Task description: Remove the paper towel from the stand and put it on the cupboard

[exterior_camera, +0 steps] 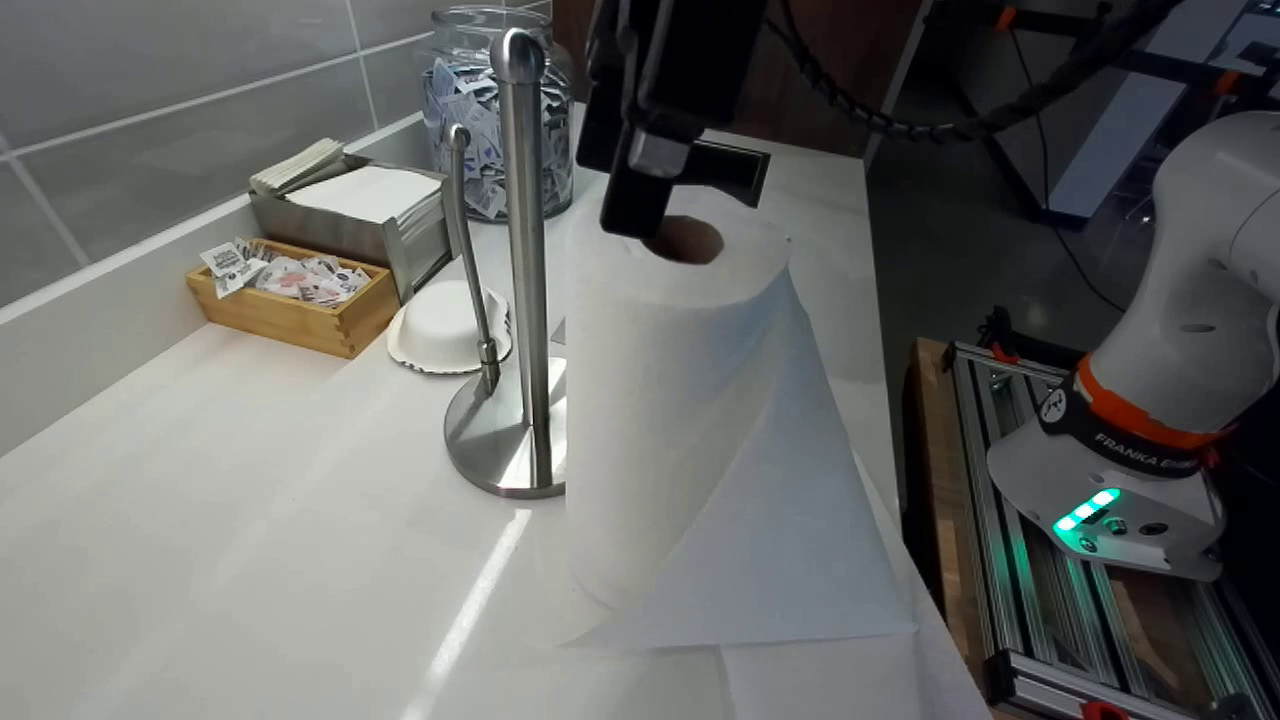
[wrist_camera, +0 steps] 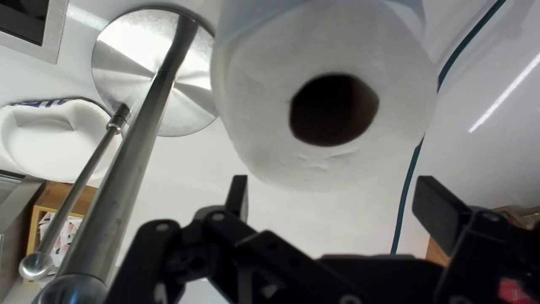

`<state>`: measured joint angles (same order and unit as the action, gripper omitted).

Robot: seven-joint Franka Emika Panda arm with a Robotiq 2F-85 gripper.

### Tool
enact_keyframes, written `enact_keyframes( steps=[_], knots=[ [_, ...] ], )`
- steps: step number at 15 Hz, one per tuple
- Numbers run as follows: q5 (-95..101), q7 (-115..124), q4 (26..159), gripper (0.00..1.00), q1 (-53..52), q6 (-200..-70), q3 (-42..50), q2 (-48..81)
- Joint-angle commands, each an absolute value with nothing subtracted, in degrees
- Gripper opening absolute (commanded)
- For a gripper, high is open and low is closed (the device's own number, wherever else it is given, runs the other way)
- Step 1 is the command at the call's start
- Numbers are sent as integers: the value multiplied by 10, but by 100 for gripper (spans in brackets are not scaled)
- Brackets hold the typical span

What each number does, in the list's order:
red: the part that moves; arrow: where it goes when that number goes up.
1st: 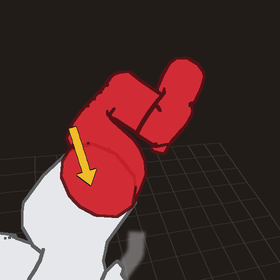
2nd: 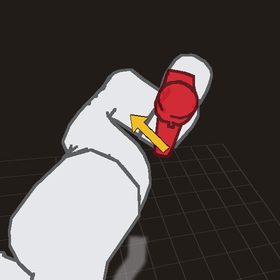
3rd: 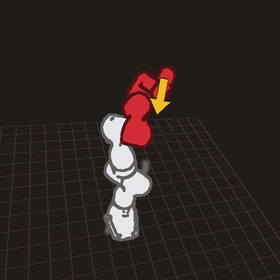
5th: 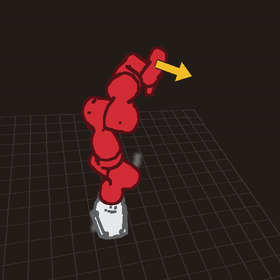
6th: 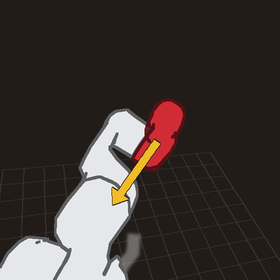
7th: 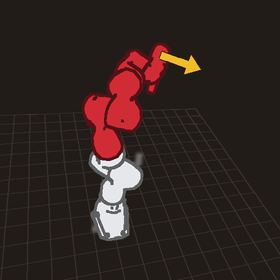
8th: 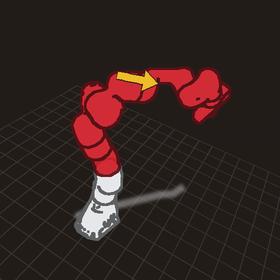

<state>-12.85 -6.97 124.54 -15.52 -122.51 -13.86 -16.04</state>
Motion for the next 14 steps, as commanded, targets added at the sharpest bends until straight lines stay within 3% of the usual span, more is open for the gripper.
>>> enact_keyframes(
  steps=[1, 14],
  knots=[
    [-134, -51, 1247, 100, -158, -1190, -133, -191],
    [-23, 135, 1164, 100, -89, -1030, -142, -277]
  ],
)
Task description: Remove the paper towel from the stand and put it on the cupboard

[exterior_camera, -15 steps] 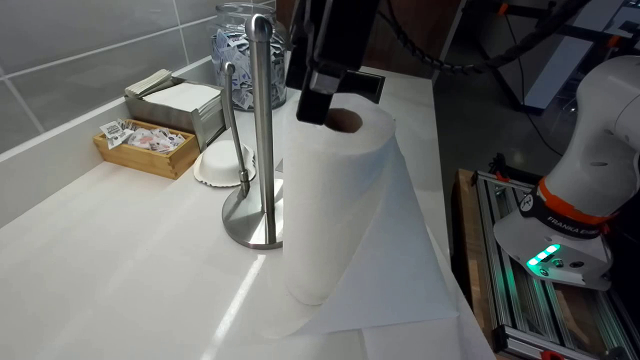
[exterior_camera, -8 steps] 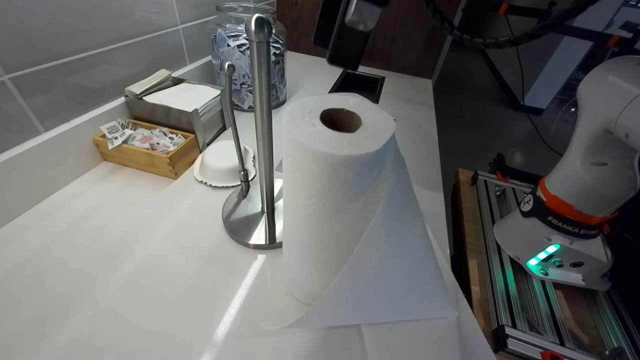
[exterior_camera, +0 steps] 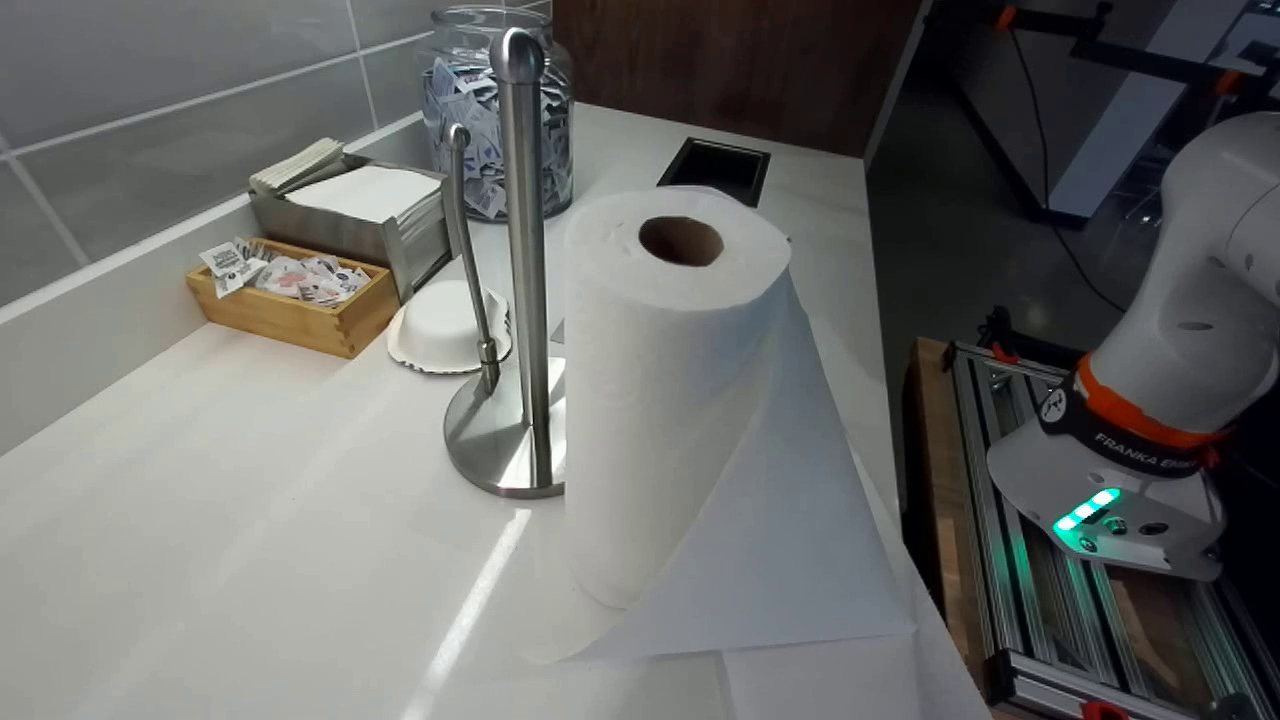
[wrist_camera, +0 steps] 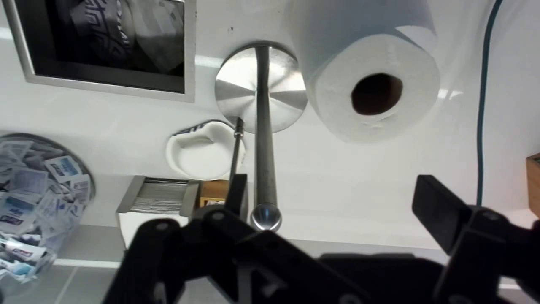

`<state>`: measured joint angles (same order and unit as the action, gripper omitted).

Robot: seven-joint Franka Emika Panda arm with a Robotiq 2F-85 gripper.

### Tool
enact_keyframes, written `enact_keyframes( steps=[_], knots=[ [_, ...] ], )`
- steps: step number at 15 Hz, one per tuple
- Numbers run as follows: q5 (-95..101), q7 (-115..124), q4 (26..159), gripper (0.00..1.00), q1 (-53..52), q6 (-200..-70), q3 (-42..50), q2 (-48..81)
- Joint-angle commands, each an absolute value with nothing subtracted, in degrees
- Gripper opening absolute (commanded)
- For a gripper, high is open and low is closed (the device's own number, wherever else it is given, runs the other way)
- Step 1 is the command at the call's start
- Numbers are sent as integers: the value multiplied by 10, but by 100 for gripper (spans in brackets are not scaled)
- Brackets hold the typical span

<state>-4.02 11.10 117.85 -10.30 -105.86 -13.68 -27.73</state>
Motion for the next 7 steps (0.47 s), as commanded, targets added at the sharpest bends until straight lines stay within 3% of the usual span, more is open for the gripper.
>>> enact_keyframes(
  steps=[1, 7],
  knots=[
    [-35, 117, 1172, 100, -97, -1049, -137, -278],
    [-32, 123, 1168, 100, -92, -1045, -137, -276]
  ],
)
